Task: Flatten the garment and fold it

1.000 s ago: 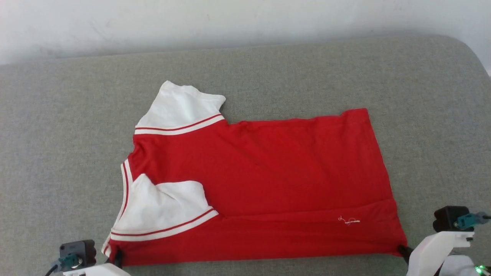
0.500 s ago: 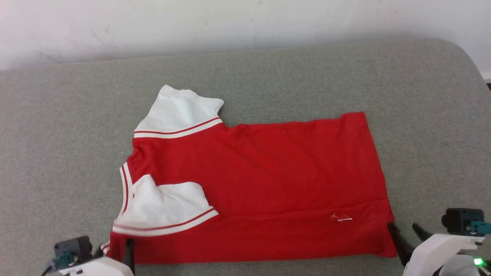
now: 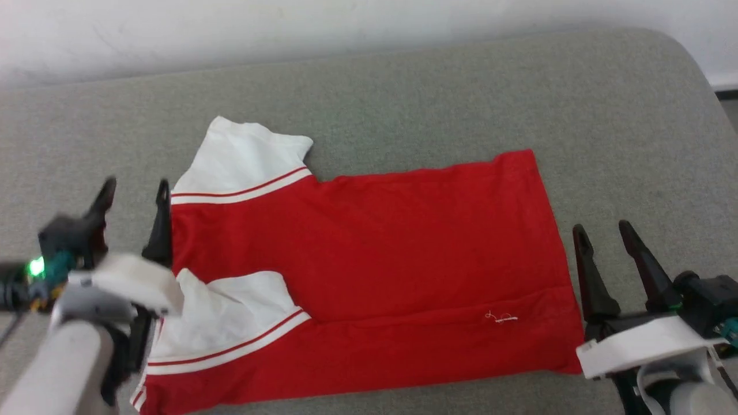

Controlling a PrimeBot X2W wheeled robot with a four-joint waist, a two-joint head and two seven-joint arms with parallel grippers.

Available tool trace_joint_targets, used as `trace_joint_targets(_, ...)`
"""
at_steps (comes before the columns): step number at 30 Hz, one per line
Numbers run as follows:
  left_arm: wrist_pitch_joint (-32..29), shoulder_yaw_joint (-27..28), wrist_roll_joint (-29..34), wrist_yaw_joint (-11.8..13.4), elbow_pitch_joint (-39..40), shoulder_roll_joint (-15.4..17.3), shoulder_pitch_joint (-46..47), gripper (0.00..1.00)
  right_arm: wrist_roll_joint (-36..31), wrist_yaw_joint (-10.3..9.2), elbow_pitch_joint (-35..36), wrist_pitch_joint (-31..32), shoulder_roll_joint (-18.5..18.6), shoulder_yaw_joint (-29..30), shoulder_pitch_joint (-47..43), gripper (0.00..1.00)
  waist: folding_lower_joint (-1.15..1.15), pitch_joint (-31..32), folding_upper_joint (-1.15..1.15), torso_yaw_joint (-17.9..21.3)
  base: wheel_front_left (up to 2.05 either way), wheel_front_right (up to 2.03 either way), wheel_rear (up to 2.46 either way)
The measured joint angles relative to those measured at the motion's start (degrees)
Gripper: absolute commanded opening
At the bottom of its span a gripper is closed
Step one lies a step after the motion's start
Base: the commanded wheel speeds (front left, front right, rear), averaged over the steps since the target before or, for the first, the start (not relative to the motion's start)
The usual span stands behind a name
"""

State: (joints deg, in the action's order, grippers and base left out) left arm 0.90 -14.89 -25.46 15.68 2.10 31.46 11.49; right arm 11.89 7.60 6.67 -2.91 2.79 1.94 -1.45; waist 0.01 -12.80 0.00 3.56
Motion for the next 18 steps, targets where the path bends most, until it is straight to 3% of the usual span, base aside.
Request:
trace_joint_targets(5, -6.5, -1.8, 0.0, -5.1, -4.7, 2.0, 12.1, 1.00, -0.5, 0.00, 0.0, -1.7, 0.0, -2.8, 3.4, 1.00, 0.00, -3.2, 0.00, 1.7, 0.00, 0.00, 0.00)
trace_joint_targets(11, -20.2, -2.4, -3.3, -8.1, -11.0, 3.1, 25.1, 1.00, -0.2, 0.00, 0.0, -2.2, 0.0, -6.0, 7.1, 1.00, 0.01, -7.7, 0.00, 4.3, 0.00, 0.00, 0.00)
trace_joint_targets(14, -28.1, -2.0, -5.0, -7.4, -13.7, 3.7, 29.6, 1.00, -0.2, 0.00, -0.1, -2.2, 0.0, -7.3, 8.6, 1.00, 0.01, -9.6, 0.00, 5.9, 0.00, 0.00, 0.00)
trace_joint_targets(18, -36.9, -1.1, -6.7, -4.2, -15.0, 4.4, 33.3, 1.00, 0.6, 0.00, 0.0, -2.7, 0.0, -8.2, 10.0, 1.00, 0.00, -12.0, 0.00, 8.1, 0.00, 0.00, 0.00)
